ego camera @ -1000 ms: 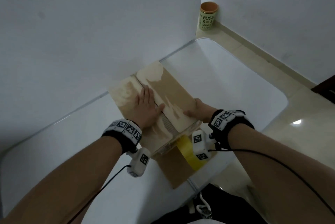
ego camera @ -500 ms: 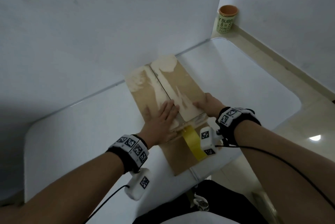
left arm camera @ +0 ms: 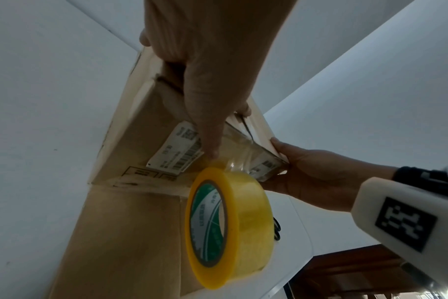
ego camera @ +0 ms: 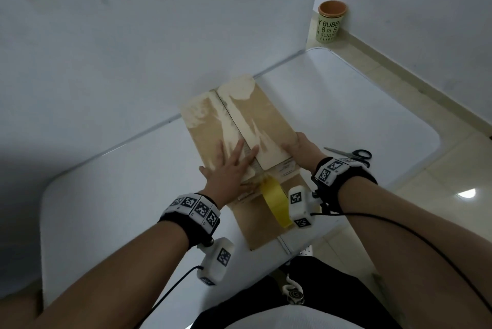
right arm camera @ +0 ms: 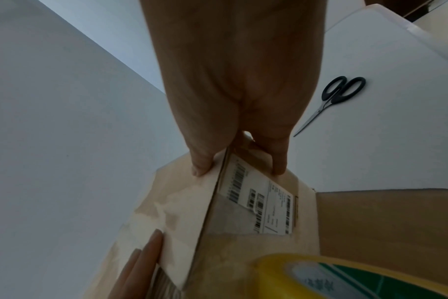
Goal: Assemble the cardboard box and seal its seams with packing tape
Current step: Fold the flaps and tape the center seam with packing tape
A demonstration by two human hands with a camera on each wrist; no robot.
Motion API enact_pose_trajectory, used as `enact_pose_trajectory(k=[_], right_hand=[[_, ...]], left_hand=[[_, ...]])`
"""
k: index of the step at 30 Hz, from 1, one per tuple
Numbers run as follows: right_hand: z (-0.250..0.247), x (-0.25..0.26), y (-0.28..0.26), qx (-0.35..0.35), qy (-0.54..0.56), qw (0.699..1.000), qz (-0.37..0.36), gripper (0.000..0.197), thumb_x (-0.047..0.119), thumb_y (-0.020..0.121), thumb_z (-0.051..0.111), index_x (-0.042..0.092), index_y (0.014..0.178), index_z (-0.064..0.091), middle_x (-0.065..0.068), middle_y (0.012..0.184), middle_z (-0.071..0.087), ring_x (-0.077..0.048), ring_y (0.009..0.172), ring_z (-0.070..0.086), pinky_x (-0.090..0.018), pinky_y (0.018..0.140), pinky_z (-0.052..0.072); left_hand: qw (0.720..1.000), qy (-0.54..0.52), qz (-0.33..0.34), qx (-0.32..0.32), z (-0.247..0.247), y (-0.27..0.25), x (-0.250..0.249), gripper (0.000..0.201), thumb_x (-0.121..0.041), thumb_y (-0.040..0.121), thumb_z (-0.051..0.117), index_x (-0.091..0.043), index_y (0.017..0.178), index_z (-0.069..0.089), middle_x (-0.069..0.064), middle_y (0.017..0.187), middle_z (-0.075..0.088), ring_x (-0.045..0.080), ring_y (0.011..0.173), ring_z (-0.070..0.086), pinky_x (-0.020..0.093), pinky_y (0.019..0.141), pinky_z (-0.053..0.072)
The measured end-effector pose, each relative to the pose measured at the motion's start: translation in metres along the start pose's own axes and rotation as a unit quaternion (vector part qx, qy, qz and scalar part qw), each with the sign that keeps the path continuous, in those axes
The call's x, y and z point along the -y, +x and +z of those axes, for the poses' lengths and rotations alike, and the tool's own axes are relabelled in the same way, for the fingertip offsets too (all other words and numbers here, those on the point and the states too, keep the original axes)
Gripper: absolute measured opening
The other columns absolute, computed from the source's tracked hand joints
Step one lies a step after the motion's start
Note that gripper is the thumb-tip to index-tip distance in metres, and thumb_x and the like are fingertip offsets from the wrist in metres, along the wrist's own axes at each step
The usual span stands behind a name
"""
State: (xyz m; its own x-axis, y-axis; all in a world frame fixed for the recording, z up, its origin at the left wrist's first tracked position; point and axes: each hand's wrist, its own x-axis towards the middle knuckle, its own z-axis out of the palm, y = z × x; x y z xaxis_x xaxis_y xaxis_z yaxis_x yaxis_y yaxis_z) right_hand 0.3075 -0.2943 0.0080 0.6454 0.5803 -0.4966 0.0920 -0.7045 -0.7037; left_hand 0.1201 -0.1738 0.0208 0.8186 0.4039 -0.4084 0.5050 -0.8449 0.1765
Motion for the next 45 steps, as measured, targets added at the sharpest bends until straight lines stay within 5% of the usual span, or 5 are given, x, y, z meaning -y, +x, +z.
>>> enact_pose_trajectory(k=[9,13,36,42,45], right_hand=[[-0.006,-0.011,-0.007,-0.023,0.038,0.998,-0.035,0.048,0.042,0.100,0.038,0.012,0.137,0.044,-0.011,0.129,0.056,-0.030,0.116,0.054,-0.038,0.096,0.043],[-0.027,-0.043,-0.004,-0.102,-0.035,0.994,0.016,0.039,0.024,0.103,0.032,-0.003,0.117,0.058,-0.019,0.119,0.062,-0.033,0.103,0.058,-0.037,0.085,0.045],[-0.090,-0.165,0.062,-0.117,-0.257,0.949,0.142,0.041,0.028,0.090,0.060,0.017,0.127,0.046,-0.016,0.123,0.049,-0.036,0.113,0.045,-0.043,0.088,0.045],[-0.070,-0.145,0.063,-0.133,-0.195,0.964,0.119,0.036,0.026,0.098,0.047,0.005,0.127,0.045,-0.023,0.123,0.052,-0.039,0.110,0.052,-0.042,0.091,0.042],[-0.058,-0.126,0.058,-0.110,-0.118,0.982,0.099,0.035,0.017,0.098,0.045,0.009,0.131,0.045,-0.024,0.121,0.055,-0.039,0.105,0.056,-0.041,0.084,0.046]], left_hand=[[0.993,0.051,-0.017,0.106,-0.034,0.013,-0.022,0.105,-0.079,0.073,0.051,-0.042,0.149,-0.011,-0.001,0.158,-0.025,0.037,0.145,-0.018,0.074,0.104,-0.002],[0.999,-0.041,-0.005,-0.018,-0.060,0.043,-0.039,0.075,-0.060,0.090,0.046,-0.027,0.151,0.017,-0.004,0.161,-0.001,0.026,0.147,0.009,0.060,0.114,0.013],[0.997,-0.072,0.004,-0.015,-0.056,0.159,-0.094,0.040,-0.035,0.095,0.044,-0.032,0.135,0.046,-0.004,0.161,0.006,0.026,0.146,-0.019,0.055,0.113,-0.015],[0.980,-0.188,0.028,-0.055,-0.065,0.152,-0.082,0.034,-0.026,0.096,0.047,-0.029,0.129,0.055,-0.001,0.159,0.022,0.023,0.148,0.006,0.050,0.119,0.003],[0.904,-0.413,-0.005,-0.111,-0.075,0.131,-0.071,0.027,-0.016,0.096,0.050,-0.023,0.119,0.063,-0.004,0.145,0.044,0.014,0.133,0.039,0.031,0.108,0.032]])
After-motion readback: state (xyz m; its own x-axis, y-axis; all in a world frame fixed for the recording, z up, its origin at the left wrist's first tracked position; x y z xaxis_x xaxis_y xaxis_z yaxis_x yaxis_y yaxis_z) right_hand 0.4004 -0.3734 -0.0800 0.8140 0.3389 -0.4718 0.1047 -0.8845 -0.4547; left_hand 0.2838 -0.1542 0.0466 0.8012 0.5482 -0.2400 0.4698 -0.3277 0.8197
